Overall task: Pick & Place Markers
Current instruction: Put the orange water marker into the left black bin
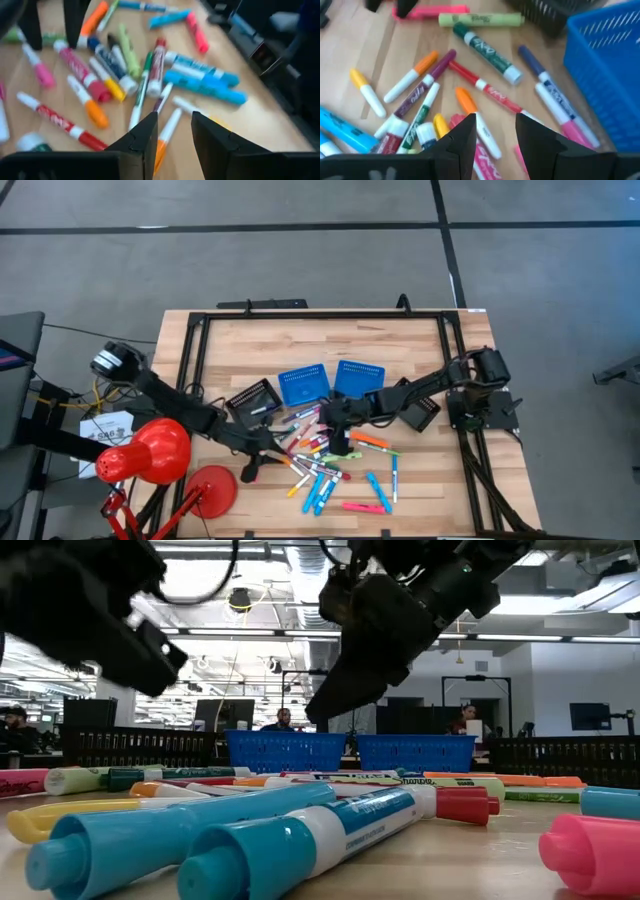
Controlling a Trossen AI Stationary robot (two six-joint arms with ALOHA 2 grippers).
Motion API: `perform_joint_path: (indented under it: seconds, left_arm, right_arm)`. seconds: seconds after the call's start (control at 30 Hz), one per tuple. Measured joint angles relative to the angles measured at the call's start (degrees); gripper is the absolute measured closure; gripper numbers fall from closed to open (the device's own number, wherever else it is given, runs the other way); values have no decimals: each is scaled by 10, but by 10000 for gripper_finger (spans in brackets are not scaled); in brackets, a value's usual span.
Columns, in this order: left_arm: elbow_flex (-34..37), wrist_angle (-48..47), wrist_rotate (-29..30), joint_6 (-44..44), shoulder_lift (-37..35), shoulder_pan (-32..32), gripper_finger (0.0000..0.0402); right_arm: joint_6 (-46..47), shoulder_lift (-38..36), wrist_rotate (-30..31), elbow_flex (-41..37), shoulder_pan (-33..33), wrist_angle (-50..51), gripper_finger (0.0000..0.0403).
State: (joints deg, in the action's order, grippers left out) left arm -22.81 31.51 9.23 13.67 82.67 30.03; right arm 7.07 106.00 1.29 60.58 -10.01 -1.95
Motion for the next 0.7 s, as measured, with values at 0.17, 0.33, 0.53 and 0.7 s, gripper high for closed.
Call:
perform_joint_path:
  seconds: [0.17,0.33,0.53,0.7]
  left_arm:
    - [-1,18,2,2,67,-1,286]
    - [-9,63,2,-16,116,-1,286]
    - [-41,65,1,-45,160,-1,286]
    - [-43,64,1,-45,183,1,286]
  right_arm:
    - [0,2,0,4,-1,14,273]
    - [0,2,2,4,0,16,273]
    - [0,2,2,4,0,19,273]
    - [0,2,1,4,0,22,273]
